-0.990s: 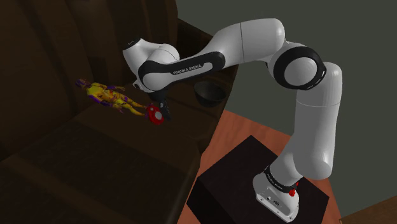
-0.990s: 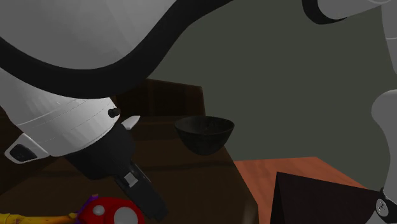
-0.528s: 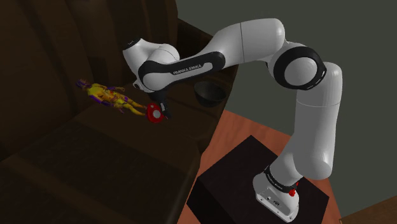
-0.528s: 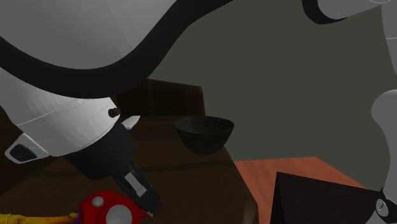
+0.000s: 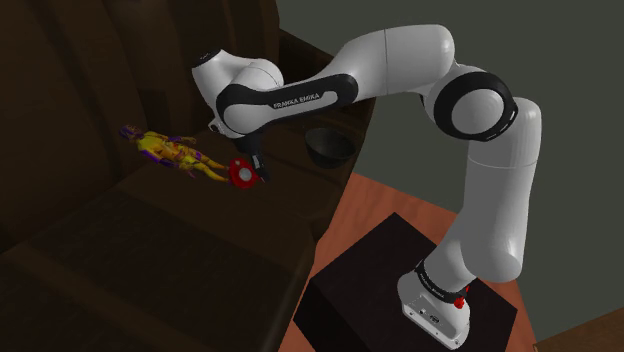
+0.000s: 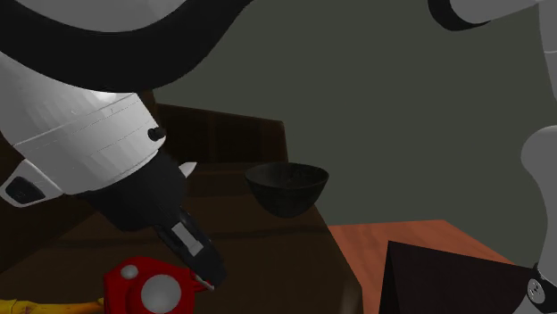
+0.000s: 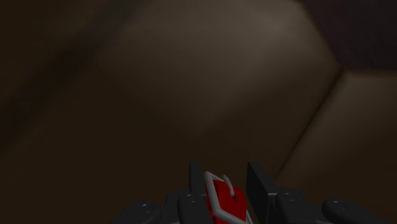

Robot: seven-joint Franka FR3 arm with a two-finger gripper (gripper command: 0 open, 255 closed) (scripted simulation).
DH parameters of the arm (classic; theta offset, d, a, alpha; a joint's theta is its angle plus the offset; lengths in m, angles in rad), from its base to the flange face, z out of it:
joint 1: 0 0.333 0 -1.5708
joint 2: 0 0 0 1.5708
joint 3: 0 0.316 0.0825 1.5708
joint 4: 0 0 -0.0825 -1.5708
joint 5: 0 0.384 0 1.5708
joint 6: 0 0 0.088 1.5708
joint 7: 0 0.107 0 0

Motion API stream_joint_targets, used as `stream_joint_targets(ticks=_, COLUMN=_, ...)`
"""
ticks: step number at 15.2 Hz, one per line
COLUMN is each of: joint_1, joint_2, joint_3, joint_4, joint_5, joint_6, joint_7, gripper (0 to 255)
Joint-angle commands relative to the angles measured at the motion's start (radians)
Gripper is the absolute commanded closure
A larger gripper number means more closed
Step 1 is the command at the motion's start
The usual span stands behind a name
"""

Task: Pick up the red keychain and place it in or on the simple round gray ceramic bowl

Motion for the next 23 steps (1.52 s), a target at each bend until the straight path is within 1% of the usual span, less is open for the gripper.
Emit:
stream_joint_targets(ticks=1, joint_1=0.0, joint_2=-0.009, joint_3=0.001, joint_4=0.014, joint_5=0.003, joint_6=-0.021, joint_7=-0.006, gripper=255)
stream_joint_targets(ticks=13, joint_1=0.008, joint_2=-0.042, joint_3=0.005, joint_4=0.125, joint_5=0.012, joint_6=-0.161, joint_7=-0.039, gripper=255)
stream_joint_targets(ticks=23, joint_1=0.021, joint_2=-0.044, joint_3=0.006, joint_4=0.257, joint_5=0.009, joint_6=-0.291, joint_7=-0.068, gripper=255)
